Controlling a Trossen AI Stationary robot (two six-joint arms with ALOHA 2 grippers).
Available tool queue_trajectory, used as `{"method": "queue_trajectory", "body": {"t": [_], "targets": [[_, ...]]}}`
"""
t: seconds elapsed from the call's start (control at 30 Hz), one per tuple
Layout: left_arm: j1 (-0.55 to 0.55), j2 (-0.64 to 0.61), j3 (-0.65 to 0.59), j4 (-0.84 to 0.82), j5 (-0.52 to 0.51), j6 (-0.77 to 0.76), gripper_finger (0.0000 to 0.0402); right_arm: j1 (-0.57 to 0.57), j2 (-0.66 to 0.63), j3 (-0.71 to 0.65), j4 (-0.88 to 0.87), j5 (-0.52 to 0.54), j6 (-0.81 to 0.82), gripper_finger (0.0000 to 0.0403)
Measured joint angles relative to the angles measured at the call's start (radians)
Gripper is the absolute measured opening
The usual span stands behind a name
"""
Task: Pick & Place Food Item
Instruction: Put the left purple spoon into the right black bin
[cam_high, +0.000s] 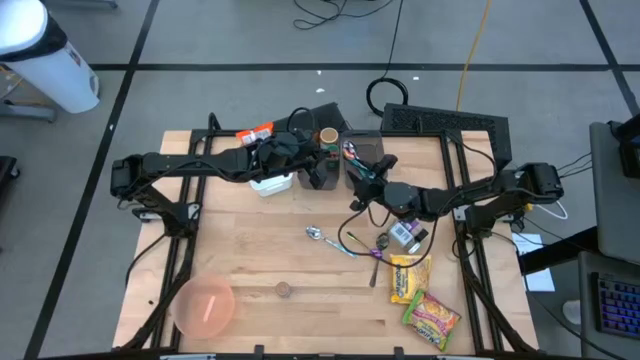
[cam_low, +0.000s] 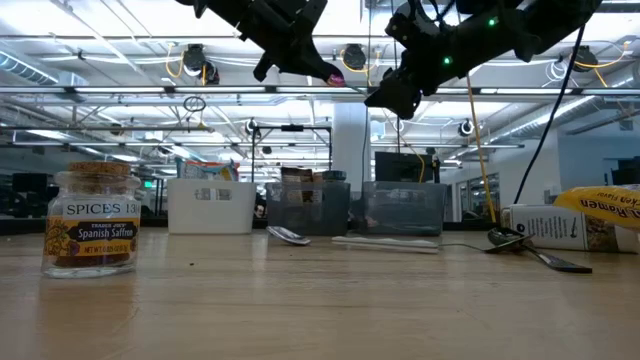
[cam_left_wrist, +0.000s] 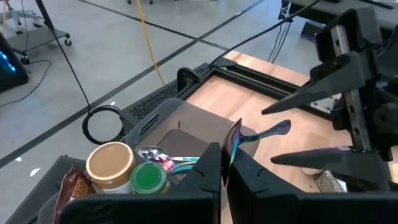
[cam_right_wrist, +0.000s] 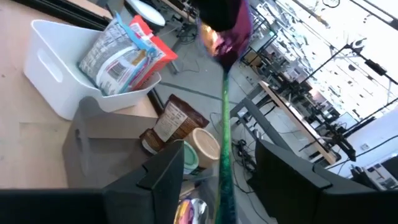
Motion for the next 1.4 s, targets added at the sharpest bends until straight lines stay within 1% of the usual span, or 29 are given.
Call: {"method": "queue_trajectory", "body": {"t": [0.3,0.5,0.63,0.8,0.93,1.3,1.4], "targets": [[-0.002,0.0,0.0,-0.002,-0.001,0.004,0.0005,-0.015,0.0,0.043,-0.052,-0.003,0.002,0.0166],[-0.003,0.0,0.0,-0.004,-0.001,0.009,0.0006,-0.04,0.0,0.072,-0.154,-0.007,0.072,0.016],[-0.003,0.0,0.0,-0.002,-0.001,0.01,0.0005,-0.052,0.0,0.076,-0.16,-0.061,0.088,0.016],[-0.003,0.0,0.0,-0.004,0.0,0.011,0.0004,-0.058,0.0,0.076,-0.163,-0.062,0.102,0.0151],[-0.003,0.0,0.0,-0.004,0.0,0.011,0.0007,-0.058,0.0,0.076,-0.167,-0.062,0.104,0.0126],[-0.003,0.0,0.0,-0.002,-0.001,0.01,0.0004,-0.057,0.0,0.076,-0.178,-0.07,0.102,0.0028],[-0.003,0.0,0.0,-0.003,-0.001,0.011,0.0008,-0.057,0.0,0.076,-0.182,-0.071,0.102,0.0011]]}}
